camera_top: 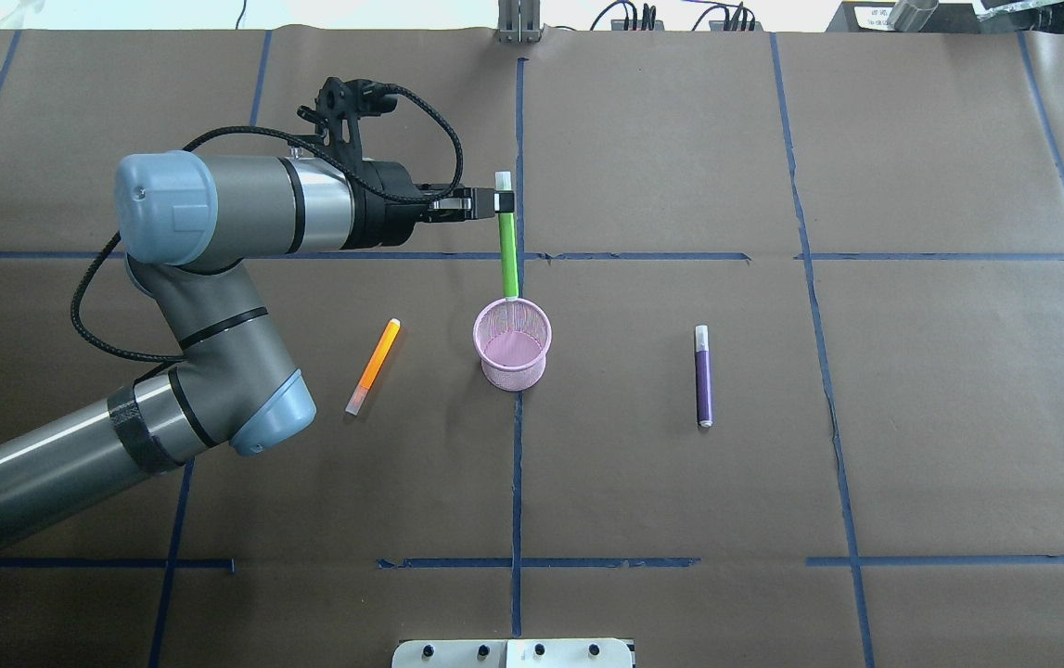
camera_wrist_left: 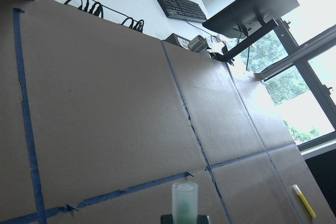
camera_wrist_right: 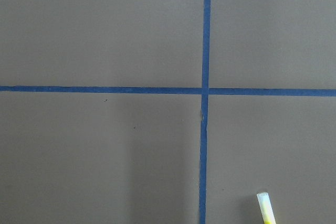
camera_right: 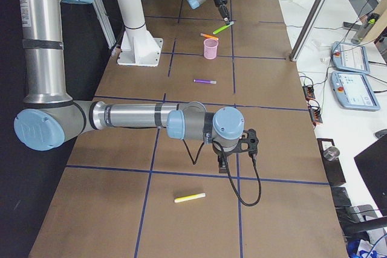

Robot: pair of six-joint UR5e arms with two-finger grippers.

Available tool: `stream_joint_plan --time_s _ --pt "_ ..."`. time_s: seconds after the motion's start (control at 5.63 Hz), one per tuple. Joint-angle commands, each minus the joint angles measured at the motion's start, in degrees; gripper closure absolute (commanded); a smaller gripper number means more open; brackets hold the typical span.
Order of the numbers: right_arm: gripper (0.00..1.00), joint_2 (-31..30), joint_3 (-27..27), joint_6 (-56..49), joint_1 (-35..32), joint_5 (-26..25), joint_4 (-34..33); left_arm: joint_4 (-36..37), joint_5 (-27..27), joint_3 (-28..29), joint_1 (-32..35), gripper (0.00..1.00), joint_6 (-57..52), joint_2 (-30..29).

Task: Collect pens into pen holder
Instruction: 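Lower the green highlighter into the pen cup and open the left gripper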

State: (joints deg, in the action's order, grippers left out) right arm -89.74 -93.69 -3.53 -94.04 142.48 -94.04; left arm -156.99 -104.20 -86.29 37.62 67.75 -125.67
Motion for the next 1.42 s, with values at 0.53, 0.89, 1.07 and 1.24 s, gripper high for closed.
stream_joint_plan --time_s 0.53,0.89,1.07,1.24 --pt "0.0 -0.4 0.1 0.1 0.0 0.0 -0.1 -0.4 13.8 0.7 -8.1 1.0 -9.2 1.3" --pt "0.0 -0.4 0.1 0.3 0.0 0.0 -0.1 -0.6 15.1 1.5 -8.7 1.0 -9.4 1.3" --pt "0.0 -0.2 0.0 0.4 0.0 0.0 0.0 -0.6 15.1 1.5 -8.5 0.54 -9.7 1.3" --pt "0.0 0.0 0.0 0.4 0.0 0.0 0.0 -0.6 15.1 1.2 -8.4 0.01 -9.6 1.3"
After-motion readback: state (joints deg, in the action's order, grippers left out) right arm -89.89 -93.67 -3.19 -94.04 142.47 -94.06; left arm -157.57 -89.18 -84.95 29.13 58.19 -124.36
